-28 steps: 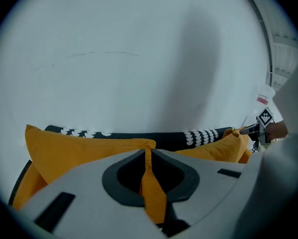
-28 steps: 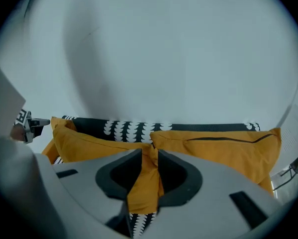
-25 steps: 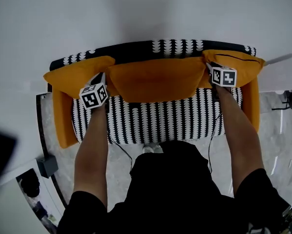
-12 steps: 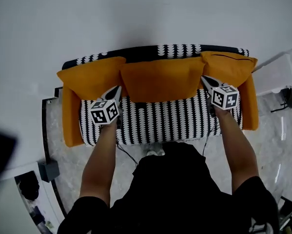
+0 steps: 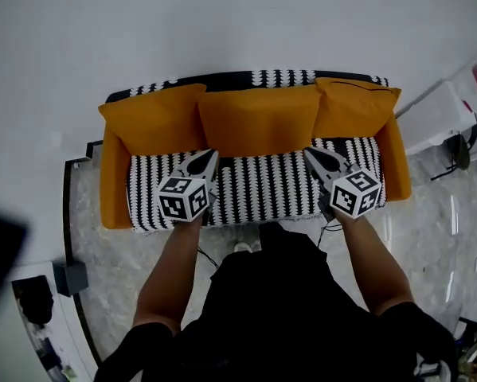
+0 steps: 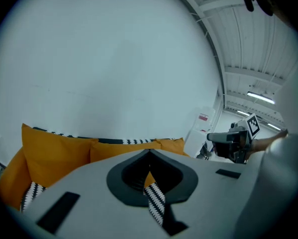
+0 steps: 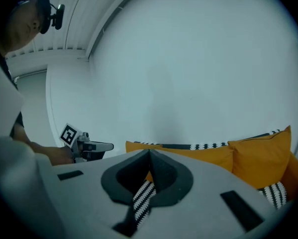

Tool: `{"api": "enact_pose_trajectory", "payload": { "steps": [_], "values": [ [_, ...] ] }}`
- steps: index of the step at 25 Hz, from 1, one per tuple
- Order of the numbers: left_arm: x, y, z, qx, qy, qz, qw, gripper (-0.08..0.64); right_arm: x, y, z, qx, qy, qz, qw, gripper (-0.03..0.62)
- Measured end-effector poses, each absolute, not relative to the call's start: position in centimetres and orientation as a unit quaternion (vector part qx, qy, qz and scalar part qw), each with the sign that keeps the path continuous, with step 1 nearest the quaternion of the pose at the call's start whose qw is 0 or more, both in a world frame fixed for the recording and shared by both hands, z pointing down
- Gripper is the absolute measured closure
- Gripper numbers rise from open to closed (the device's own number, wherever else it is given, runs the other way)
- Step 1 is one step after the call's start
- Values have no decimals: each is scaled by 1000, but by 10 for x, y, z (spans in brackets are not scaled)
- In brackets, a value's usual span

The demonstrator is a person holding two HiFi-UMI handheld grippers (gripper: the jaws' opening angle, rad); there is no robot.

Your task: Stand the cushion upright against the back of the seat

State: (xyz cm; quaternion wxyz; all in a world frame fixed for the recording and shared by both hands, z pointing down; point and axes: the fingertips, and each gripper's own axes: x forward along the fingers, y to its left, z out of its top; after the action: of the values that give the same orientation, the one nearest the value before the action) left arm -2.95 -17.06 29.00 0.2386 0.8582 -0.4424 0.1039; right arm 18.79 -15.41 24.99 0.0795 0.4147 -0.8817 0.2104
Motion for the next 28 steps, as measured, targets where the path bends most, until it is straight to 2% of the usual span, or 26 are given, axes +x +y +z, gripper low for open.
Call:
{"api": "enact_pose_trajectory", "payload": {
  "steps": [12, 28],
  "values": [
    [9, -43, 245, 898, -380, 99, 200, 545, 187, -42, 230, 414, -869, 269, -18, 557],
    [63, 31, 222, 893, -405, 76, 181, 544, 222, 24, 194, 396, -899, 186, 15, 557]
  ]
}}
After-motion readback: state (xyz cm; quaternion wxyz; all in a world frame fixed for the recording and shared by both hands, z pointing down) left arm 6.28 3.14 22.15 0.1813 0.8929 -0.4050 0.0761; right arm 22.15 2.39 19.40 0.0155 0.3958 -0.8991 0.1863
